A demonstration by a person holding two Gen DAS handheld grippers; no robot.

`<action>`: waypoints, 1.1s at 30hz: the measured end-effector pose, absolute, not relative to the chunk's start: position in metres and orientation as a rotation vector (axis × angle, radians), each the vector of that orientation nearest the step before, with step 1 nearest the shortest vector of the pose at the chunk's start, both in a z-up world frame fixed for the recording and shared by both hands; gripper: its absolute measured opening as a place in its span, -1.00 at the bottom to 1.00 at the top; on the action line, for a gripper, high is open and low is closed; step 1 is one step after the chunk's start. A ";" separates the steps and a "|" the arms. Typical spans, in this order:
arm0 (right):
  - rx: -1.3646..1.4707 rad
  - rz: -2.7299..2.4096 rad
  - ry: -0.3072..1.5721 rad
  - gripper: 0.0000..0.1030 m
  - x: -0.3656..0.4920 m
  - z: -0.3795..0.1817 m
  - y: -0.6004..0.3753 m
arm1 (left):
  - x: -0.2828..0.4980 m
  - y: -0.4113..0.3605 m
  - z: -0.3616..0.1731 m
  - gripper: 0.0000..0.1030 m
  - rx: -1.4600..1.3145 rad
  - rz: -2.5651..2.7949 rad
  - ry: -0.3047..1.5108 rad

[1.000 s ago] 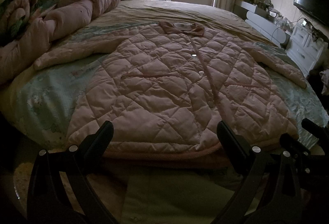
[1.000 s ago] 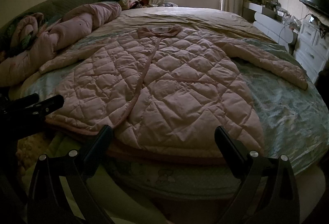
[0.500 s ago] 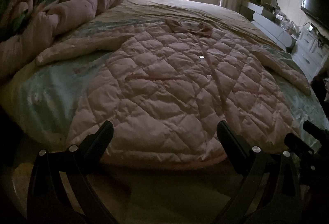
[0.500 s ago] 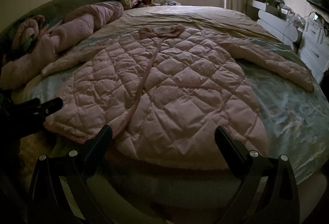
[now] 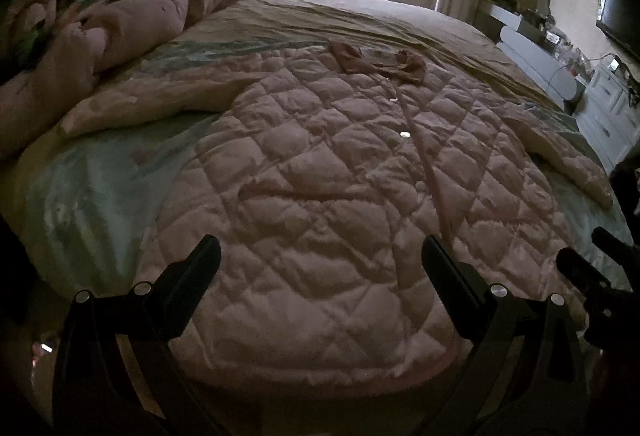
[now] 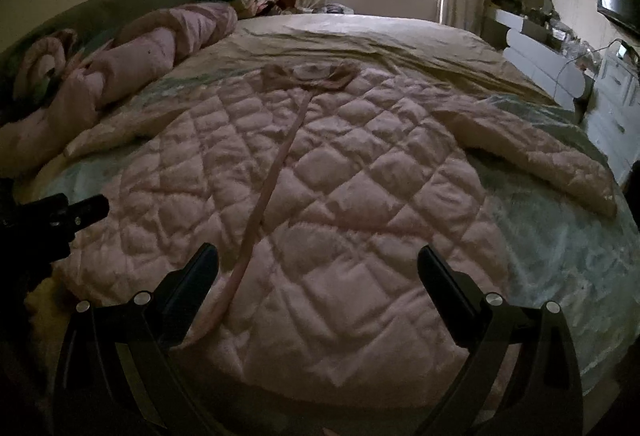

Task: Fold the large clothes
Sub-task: 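Move the right tool to a jacket sleeve cuff and grasp it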

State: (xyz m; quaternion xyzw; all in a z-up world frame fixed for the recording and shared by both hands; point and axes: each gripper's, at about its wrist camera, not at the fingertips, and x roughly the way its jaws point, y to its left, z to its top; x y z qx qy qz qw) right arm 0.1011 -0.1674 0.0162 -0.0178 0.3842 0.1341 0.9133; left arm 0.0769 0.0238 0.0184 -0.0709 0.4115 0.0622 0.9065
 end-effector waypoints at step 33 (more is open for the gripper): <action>0.074 0.070 0.836 0.92 0.289 -0.003 -0.253 | 0.263 0.004 -0.007 0.82 -0.116 0.060 0.910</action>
